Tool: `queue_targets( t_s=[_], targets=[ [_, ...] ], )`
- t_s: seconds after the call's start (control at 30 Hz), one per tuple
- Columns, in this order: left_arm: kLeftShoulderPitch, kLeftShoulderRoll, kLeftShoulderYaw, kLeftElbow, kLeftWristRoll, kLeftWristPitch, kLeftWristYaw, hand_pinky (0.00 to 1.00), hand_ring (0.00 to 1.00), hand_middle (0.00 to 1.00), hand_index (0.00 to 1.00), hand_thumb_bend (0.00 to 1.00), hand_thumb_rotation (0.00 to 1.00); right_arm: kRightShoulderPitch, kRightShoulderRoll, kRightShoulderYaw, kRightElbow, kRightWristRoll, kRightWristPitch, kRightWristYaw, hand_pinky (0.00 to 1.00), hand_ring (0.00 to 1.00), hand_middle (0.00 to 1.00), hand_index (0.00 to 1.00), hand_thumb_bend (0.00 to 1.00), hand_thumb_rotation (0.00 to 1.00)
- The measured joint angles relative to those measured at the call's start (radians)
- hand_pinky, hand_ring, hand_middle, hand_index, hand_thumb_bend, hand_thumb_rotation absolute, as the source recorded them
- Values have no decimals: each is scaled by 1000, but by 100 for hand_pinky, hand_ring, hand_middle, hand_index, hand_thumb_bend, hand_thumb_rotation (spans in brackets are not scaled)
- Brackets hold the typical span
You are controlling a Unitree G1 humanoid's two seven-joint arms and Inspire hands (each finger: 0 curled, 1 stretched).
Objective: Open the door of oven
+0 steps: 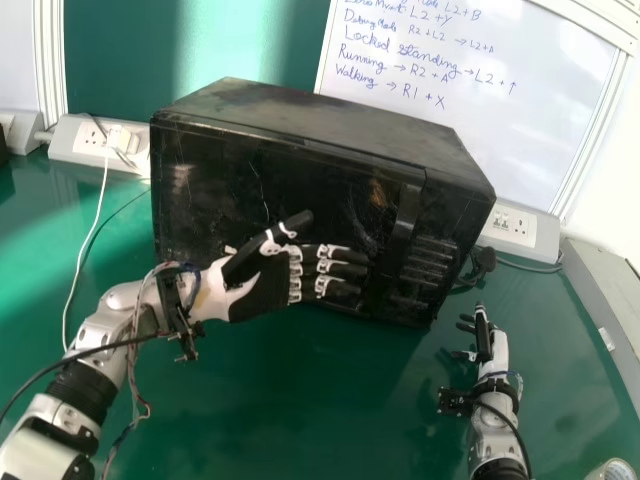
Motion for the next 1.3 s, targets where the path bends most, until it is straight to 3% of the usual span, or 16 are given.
queue_targets(
  t_s=[0.53,0.77,1.1,1.3],
  targets=[
    [-45,-32,25,99,0,-33,4,71,100,100,100,100,96,0,1,-4,0,0,0,-3,38,50,63,65,66,96],
    [-59,-58,57,127,-1,-40,53,79,100,100,100,100,94,0,1,-3,0,-1,0,-6,38,51,64,65,62,95],
    [-93,-62,81,189,0,-22,90,86,100,100,100,100,95,0,1,-5,0,-1,0,-6,39,52,65,65,65,96],
    [-112,-66,81,204,5,-48,135,95,100,100,100,100,94,0,1,-3,0,-1,0,-7,39,52,65,65,65,96]
  ],
)
